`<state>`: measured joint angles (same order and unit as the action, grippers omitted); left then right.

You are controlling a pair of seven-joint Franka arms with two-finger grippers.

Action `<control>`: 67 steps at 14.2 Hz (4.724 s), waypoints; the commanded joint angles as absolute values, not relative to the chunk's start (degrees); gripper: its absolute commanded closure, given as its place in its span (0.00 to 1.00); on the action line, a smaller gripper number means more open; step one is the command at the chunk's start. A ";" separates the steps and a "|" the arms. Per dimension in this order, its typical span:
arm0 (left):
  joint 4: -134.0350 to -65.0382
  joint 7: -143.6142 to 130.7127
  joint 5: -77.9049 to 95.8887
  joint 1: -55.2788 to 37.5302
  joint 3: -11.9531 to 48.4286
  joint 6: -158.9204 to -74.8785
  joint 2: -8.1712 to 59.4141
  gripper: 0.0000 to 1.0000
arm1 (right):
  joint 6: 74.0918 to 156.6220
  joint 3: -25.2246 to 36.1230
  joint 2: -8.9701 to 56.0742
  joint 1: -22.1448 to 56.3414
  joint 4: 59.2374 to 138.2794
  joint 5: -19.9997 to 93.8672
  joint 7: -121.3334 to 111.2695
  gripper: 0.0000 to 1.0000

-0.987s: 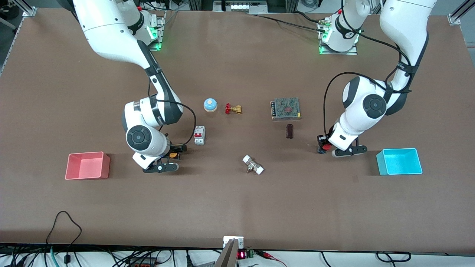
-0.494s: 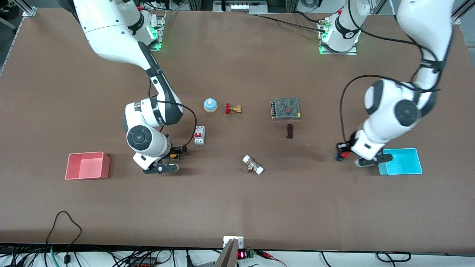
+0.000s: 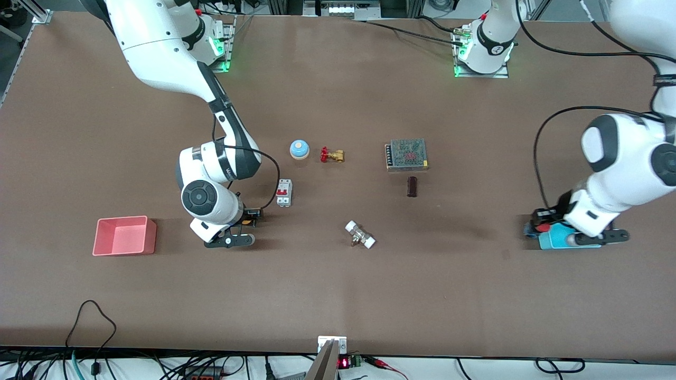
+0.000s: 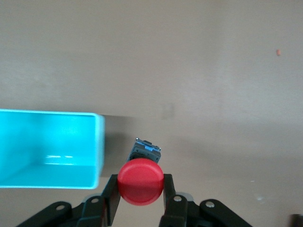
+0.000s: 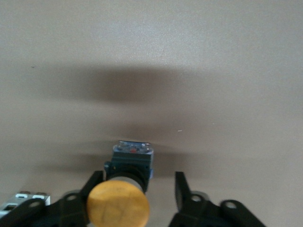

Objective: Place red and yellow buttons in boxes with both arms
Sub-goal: 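Carry the red button with the left gripper over the cyan box, then carry the yellow button to the pink box while the left gripper releases the red button, then lower the yellow button into the pink box while the left gripper lifts away, then open the right gripper and lift it away from the pink box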

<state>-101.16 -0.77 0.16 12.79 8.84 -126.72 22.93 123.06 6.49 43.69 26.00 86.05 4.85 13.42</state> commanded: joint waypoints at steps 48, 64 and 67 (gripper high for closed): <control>-98.26 -0.09 -1.14 10.28 10.37 -101.52 1.94 0.01 | 116.63 9.23 50.27 0.79 73.65 -0.62 -5.01 0.46; -105.21 2.20 -0.53 0.17 -0.53 -102.92 -7.29 0.00 | 97.32 8.88 28.50 1.41 73.48 2.46 -5.27 0.00; -105.03 2.20 -0.53 0.62 -0.53 -103.01 -7.47 0.00 | 91.08 8.88 21.91 1.93 73.56 3.60 -5.19 0.00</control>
<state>-103.90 1.32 0.05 1.00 -0.02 -102.20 -6.06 94.55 9.28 26.66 1.86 71.91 2.32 -4.65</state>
